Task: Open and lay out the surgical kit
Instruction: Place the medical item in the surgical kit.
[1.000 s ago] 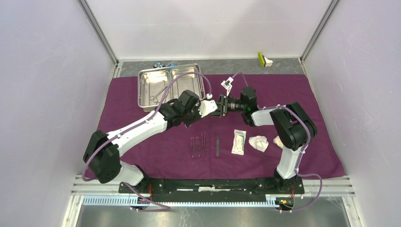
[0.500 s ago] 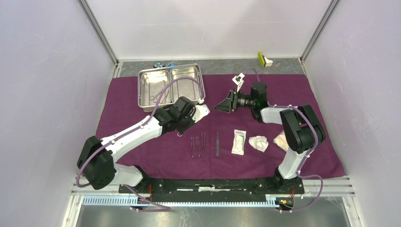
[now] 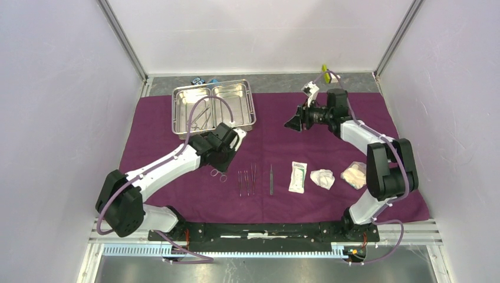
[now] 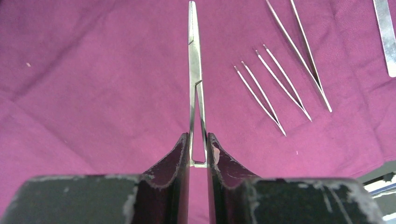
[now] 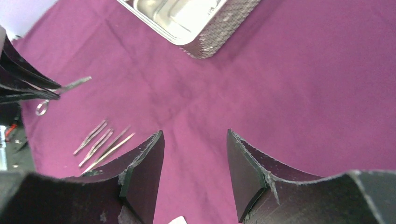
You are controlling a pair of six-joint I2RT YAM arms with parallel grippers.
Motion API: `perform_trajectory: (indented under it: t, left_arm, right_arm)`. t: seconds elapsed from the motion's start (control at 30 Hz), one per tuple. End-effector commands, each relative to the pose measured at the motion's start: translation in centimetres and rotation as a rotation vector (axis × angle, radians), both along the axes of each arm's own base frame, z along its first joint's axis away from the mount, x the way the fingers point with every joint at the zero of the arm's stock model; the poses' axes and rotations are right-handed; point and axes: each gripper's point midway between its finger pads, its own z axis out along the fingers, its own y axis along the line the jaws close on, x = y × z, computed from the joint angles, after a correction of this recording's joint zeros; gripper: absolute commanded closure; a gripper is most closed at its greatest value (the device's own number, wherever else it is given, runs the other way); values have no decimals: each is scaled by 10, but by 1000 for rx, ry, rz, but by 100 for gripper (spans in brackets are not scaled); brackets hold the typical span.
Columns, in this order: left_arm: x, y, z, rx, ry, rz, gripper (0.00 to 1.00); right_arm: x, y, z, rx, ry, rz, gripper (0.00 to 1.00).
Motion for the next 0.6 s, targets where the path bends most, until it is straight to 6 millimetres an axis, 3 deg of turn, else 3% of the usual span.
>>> perform_trajectory:
  t: [0.0,0.2,0.4,0.57]
  left_arm:
    - [-8,6,-1,-85,83,217,98]
    - [-19,24,-36,-98,190,378,98]
    - [-16,34,-37,-118,203,473,98]
    - [-23,30,-38,-180,256,507,98]
  right_arm:
    - [-4,-30,12,-103,-109,-28,42]
    - [-13,-59,26,-164,-200,-88,43]
    - [-13,-70,25,-199,-229,-119,42]
    - [-9,-74,28,-198,-237,-132,43]
